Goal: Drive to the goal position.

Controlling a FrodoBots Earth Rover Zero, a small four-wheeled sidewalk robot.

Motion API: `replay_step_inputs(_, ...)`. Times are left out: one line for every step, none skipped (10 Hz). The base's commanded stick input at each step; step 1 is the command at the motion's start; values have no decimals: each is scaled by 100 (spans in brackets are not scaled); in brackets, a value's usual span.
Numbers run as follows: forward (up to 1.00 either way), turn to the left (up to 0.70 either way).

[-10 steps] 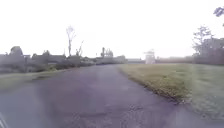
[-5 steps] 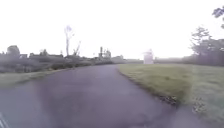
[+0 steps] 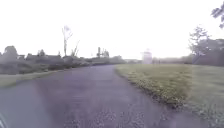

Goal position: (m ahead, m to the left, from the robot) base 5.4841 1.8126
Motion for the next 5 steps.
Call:
replay_step_inputs(70, -14)
replay_step_inputs(70, -14)
replay_step_inputs(70, -14)
replay_step_inputs(70, -13)
replay_step_inputs(70, -13)
